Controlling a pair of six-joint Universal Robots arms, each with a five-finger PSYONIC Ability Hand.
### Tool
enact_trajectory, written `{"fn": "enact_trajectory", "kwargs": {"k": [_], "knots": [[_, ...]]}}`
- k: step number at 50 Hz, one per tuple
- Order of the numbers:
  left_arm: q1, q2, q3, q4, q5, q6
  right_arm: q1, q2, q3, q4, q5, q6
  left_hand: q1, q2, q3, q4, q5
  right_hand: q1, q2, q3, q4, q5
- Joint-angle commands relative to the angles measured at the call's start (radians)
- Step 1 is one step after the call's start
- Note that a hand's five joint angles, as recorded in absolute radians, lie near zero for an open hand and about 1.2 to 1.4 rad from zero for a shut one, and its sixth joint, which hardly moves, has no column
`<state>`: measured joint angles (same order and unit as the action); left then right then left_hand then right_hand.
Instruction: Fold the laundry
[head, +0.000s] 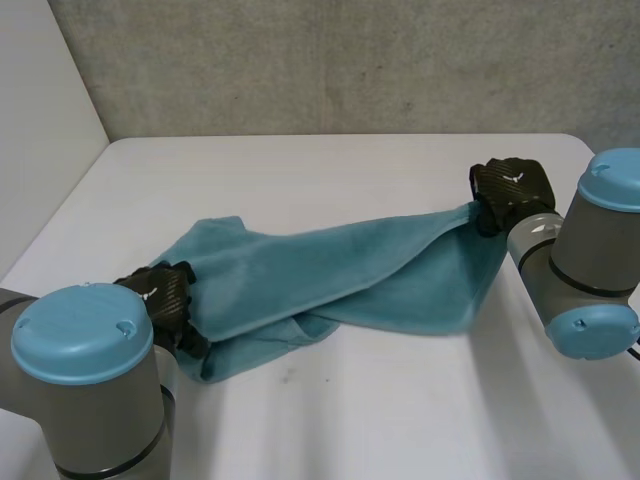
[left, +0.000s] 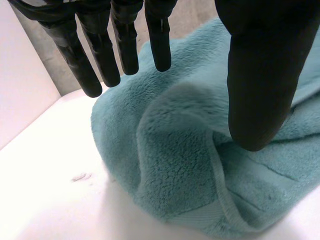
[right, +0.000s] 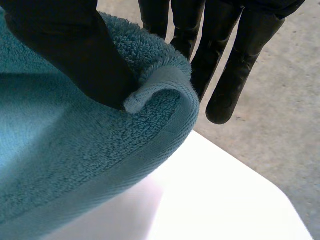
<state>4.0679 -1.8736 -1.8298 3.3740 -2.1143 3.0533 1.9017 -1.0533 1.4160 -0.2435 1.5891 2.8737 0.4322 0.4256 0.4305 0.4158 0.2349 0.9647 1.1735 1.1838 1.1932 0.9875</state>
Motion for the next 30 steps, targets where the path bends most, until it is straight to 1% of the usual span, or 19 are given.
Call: {"fn": "enact_trajectory", "kwargs": {"k": [1, 11, 17, 18, 21, 22, 23, 27, 29, 30], "knots": [[0.014, -0.010, -0.016, -0.001, 0.005, 0.004, -0.023, 0.001, 0.000, -0.023, 0.015, -0.034, 0.034, 0.040, 0.035, 0.050, 0.057, 0.432, 0.223, 0.213, 0.203, 0.234], [0.016, -0.059, -0.019, -0.001, 0.014, 0.004, -0.021, 0.001, 0.001, -0.025, 0.015, -0.039, 0.104, 0.111, 0.106, 0.120, 0.127, 0.432, 0.223, 0.213, 0.203, 0.234], [0.019, -0.082, -0.009, 0.005, 0.013, 0.002, -0.021, -0.001, 0.003, -0.025, 0.015, -0.039, 0.368, 0.374, 0.370, 0.384, 0.391, 0.432, 0.223, 0.213, 0.203, 0.234], [0.023, -0.082, -0.006, 0.010, 0.011, 0.002, -0.021, -0.001, 0.003, -0.025, 0.015, -0.039, 0.543, 0.549, 0.545, 0.559, 0.566, 0.432, 0.223, 0.213, 0.203, 0.234], [0.035, -0.082, -0.003, 0.022, 0.013, 0.002, -0.021, -0.001, 0.005, -0.025, 0.014, -0.039, 0.735, 0.741, 0.737, 0.751, 0.758, 0.432, 0.223, 0.213, 0.203, 0.234], [0.045, -0.082, -0.002, 0.037, 0.014, 0.002, -0.021, -0.001, 0.005, -0.025, 0.014, -0.039, 0.910, 0.916, 0.912, 0.926, 0.933, 0.432, 0.223, 0.213, 0.203, 0.234], [0.049, -0.082, -0.002, 0.045, 0.014, 0.002, -0.021, -0.001, 0.006, -0.025, 0.014, -0.039, 0.963, 0.970, 0.965, 0.980, 0.986, 0.432, 0.223, 0.213, 0.203, 0.234], [0.075, -0.084, 0.001, 0.068, 0.033, 0.005, -0.023, -0.002, 0.008, -0.025, 0.014, -0.039, 0.964, 0.971, 0.966, 0.980, 0.987, 0.432, 0.223, 0.213, 0.203, 0.234], [0.089, -0.085, 0.004, 0.070, 0.051, 0.005, -0.023, -0.005, 0.006, -0.023, 0.014, -0.039, 0.964, 0.971, 0.966, 0.980, 0.987, 0.432, 0.223, 0.213, 0.203, 0.234], [0.104, -0.084, 0.006, 0.068, 0.077, 0.009, -0.024, -0.011, 0.003, -0.019, 0.014, -0.039, 0.964, 0.971, 0.966, 0.980, 0.987, 0.432, 0.223, 0.213, 0.203, 0.234]]}}
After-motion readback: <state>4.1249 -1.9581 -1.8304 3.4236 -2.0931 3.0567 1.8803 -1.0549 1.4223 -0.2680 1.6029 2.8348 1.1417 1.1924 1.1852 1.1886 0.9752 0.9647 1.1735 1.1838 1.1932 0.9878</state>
